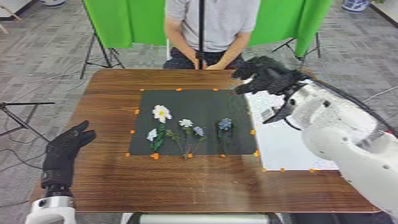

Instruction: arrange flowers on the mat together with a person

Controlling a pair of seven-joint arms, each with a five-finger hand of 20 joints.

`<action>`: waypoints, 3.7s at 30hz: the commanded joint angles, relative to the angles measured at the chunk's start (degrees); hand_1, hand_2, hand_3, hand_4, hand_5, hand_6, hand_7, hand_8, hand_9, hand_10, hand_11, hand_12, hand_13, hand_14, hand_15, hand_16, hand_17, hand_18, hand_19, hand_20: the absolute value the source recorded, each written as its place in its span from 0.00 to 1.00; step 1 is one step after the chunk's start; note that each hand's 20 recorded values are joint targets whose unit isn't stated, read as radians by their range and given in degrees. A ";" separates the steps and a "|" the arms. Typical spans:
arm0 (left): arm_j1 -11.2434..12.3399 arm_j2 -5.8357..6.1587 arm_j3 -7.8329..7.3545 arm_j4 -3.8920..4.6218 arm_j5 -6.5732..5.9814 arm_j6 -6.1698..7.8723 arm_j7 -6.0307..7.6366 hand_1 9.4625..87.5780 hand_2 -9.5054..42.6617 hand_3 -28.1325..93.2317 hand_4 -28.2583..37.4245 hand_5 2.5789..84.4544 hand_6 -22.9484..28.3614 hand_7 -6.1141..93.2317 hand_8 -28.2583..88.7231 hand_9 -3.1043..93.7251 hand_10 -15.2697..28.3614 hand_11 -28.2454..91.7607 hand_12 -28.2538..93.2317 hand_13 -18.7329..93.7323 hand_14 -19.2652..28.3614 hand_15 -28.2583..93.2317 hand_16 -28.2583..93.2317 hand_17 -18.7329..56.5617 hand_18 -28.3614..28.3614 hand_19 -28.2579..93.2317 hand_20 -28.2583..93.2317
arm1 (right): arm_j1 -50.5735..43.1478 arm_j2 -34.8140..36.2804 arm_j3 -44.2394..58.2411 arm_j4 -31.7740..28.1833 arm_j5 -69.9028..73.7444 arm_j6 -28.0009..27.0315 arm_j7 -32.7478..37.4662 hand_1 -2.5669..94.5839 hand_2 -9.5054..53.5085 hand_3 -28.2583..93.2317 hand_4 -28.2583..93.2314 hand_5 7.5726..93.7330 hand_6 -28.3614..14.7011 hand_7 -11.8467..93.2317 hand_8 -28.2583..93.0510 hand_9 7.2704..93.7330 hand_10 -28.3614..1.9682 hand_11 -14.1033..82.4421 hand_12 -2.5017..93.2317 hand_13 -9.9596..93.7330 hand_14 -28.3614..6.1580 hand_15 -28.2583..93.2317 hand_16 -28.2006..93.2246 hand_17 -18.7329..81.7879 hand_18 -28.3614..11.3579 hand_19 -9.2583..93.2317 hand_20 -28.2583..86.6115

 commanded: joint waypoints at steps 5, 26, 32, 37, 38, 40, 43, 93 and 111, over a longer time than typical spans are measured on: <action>0.72 -0.43 -0.05 -0.05 -0.06 -0.73 -0.21 0.21 0.17 0.81 0.03 0.58 0.56 0.17 0.19 0.56 0.69 0.39 0.33 0.55 0.77 0.35 0.22 0.42 0.70 0.27 0.40 | -45.69 -15.61 35.06 -3.90 55.26 14.69 -41.06 0.17 0.17 0.84 0.08 0.48 0.66 0.23 0.16 0.45 0.47 0.20 0.15 0.45 0.43 0.31 0.38 0.40 0.34 0.22 0.51; 0.99 -0.67 0.17 -0.18 -0.09 -1.21 0.01 0.21 0.17 0.81 0.03 0.58 0.56 0.17 0.19 0.56 0.69 0.39 0.33 0.55 0.77 0.35 0.22 0.42 0.70 0.27 0.40 | -59.20 -29.93 33.81 -5.62 61.24 12.94 -43.73 0.06 0.21 0.87 0.08 0.35 0.68 0.19 0.16 0.37 0.49 0.19 0.12 0.36 0.52 0.30 0.29 0.36 0.36 0.10 0.46; 1.15 -0.76 0.05 -0.31 -0.11 -1.07 -0.01 0.21 0.17 0.81 0.03 0.58 0.56 0.17 0.19 0.56 0.69 0.39 0.33 0.55 0.76 0.35 0.22 0.42 0.70 0.27 0.40 | -59.59 -30.07 33.91 -5.46 60.85 12.56 -43.69 0.06 0.21 0.87 0.08 0.36 0.67 0.19 0.16 0.37 0.49 0.19 0.12 0.37 0.51 0.31 0.28 0.37 0.36 0.10 0.47; 1.07 -0.81 0.00 -0.27 -0.09 -1.13 -0.15 0.21 0.17 0.81 0.03 0.58 0.56 0.17 0.19 0.56 0.69 0.39 0.33 0.56 0.76 0.35 0.22 0.42 0.70 0.27 0.40 | -59.40 -30.13 33.84 -5.17 60.73 12.54 -43.54 0.06 0.22 0.87 0.08 0.37 0.67 0.19 0.16 0.38 0.48 0.19 0.12 0.37 0.50 0.31 0.28 0.37 0.35 0.10 0.47; 1.12 -0.81 0.07 -0.28 -0.13 -1.06 -0.11 0.21 0.17 0.81 0.03 0.58 0.56 0.17 0.19 0.56 0.69 0.39 0.33 0.56 0.76 0.35 0.22 0.42 0.70 0.27 0.40 | -59.52 -30.11 33.87 -5.28 60.84 12.54 -43.34 0.06 0.22 0.87 0.08 0.37 0.67 0.19 0.16 0.38 0.48 0.19 0.12 0.37 0.50 0.31 0.28 0.37 0.35 0.10 0.47; 1.02 -0.81 0.06 -0.21 -0.03 -1.12 -0.12 0.21 0.17 0.81 0.03 0.58 0.56 0.17 0.19 0.56 0.69 0.39 0.33 0.56 0.76 0.35 0.22 0.42 0.70 0.27 0.40 | -59.48 -30.16 33.81 -5.19 60.76 12.52 -43.42 0.06 0.22 0.87 0.08 0.37 0.67 0.19 0.16 0.38 0.48 0.19 0.12 0.37 0.50 0.31 0.28 0.37 0.35 0.10 0.47; 0.95 -0.78 0.01 -0.16 -0.02 -1.17 -0.16 0.21 0.17 0.80 0.03 0.58 0.56 0.17 0.19 0.56 0.69 0.39 0.33 0.55 0.76 0.35 0.22 0.42 0.70 0.27 0.40 | -59.17 -30.17 33.67 -5.11 60.77 12.77 -43.30 0.06 0.22 0.87 0.07 0.38 0.67 0.20 0.16 0.39 0.48 0.19 0.12 0.38 0.50 0.32 0.28 0.37 0.35 0.10 0.47; 0.91 -0.91 -0.12 0.07 -0.12 -1.14 0.47 0.21 0.17 0.81 0.03 0.58 0.56 0.17 0.19 0.56 0.69 0.39 0.33 0.55 0.77 0.35 0.23 0.42 0.70 0.27 0.40 | -57.94 -29.58 32.93 -4.47 60.74 11.83 -41.70 0.05 0.23 0.87 0.08 0.42 0.66 0.20 0.16 0.41 0.47 0.19 0.13 0.40 0.50 0.33 0.28 0.38 0.34 0.10 0.47; 1.05 -0.78 -0.19 -0.11 -0.14 -1.07 0.08 0.21 0.17 0.81 0.03 0.58 0.56 0.17 0.19 0.56 0.69 0.39 0.33 0.55 0.76 0.35 0.22 0.42 0.70 0.27 0.40 | -58.21 -30.02 32.88 -4.50 60.35 11.25 -40.69 0.05 0.23 0.86 0.08 0.43 0.65 0.20 0.16 0.43 0.45 0.20 0.13 0.41 0.49 0.33 0.28 0.38 0.34 0.10 0.47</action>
